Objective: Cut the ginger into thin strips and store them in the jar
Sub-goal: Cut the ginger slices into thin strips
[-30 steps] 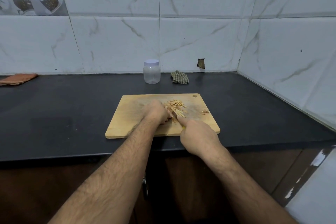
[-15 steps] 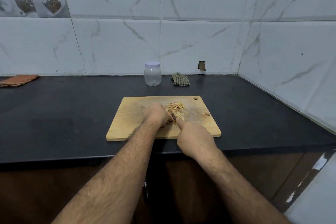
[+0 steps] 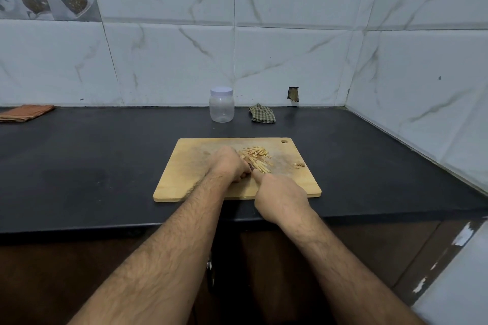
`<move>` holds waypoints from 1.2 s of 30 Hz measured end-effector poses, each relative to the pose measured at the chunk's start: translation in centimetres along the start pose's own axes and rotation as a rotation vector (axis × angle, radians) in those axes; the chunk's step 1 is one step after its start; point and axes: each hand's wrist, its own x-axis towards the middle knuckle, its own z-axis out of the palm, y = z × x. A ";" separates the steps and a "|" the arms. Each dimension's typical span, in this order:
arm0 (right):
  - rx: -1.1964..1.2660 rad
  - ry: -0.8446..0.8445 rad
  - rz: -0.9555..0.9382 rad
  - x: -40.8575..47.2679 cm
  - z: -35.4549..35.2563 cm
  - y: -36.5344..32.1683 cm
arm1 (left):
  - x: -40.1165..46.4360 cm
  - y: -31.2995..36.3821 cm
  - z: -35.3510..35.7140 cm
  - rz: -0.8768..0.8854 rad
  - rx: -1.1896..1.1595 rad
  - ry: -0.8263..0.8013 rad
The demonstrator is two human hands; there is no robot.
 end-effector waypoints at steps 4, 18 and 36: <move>0.000 -0.035 0.003 -0.6 -0.1 0.1 | 0.0 -0.1 0.1 0.002 -0.014 0.008; 0.077 0.002 0.025 -2.8 0.2 1.4 | -0.2 -0.2 0.0 0.002 -0.034 0.002; 0.154 0.139 -0.081 -1.6 0.5 2.2 | -1.0 -2.0 -1.4 -0.005 -0.564 -0.091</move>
